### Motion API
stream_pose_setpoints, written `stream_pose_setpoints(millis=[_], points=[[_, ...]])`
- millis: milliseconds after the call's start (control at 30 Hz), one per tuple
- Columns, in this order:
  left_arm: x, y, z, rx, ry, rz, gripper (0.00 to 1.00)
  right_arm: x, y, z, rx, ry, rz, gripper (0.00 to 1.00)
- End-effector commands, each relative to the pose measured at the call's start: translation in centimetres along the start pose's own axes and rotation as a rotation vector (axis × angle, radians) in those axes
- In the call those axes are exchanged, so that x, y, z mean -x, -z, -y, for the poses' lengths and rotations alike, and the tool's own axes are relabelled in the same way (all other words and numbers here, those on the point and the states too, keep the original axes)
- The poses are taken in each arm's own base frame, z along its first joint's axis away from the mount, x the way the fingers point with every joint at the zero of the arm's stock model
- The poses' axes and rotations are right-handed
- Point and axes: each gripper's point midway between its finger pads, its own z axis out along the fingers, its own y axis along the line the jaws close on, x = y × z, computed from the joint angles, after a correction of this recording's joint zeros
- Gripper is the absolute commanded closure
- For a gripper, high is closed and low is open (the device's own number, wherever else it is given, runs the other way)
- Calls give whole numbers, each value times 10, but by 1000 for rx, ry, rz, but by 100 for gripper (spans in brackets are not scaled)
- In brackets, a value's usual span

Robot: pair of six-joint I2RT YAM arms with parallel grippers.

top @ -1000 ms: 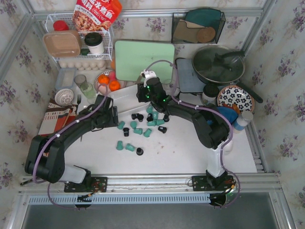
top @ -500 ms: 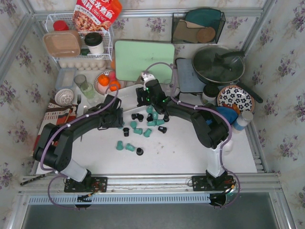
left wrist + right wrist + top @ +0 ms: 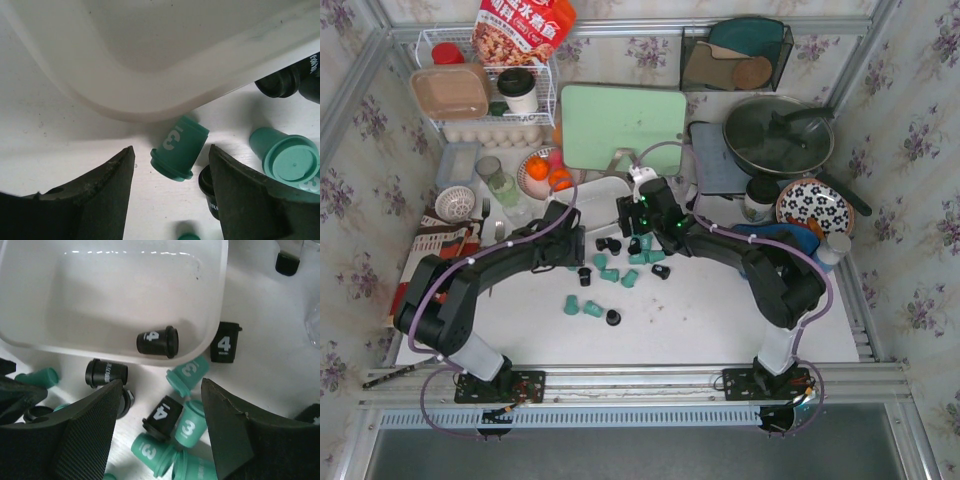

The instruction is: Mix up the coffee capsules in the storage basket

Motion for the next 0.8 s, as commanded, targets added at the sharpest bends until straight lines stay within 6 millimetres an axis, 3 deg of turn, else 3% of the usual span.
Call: stream_pose_setpoints(millis=[0, 133, 300, 400, 500, 667, 767], points=[[10, -5, 8, -37, -5, 41, 37, 3, 11, 0, 5, -6, 26, 28], [4, -7, 7, -20, 9, 1, 38, -1, 21, 2, 1, -6, 23, 28], [-2, -8, 8, -11, 8, -41, 59, -3, 31, 6, -18, -4, 25, 28], [-3, -7, 7, 2, 9, -51, 60, -4, 36, 9, -28, -4, 25, 28], [-3, -4, 7, 12, 2, -51, 61, -3, 40, 9, -32, -9, 31, 28], [2, 7, 13, 0, -22, -15, 78, -2, 45, 10, -39, -18, 35, 27], [7, 16, 16, -2, -33, 20, 79, -2, 49, 12, -46, -27, 41, 27]])
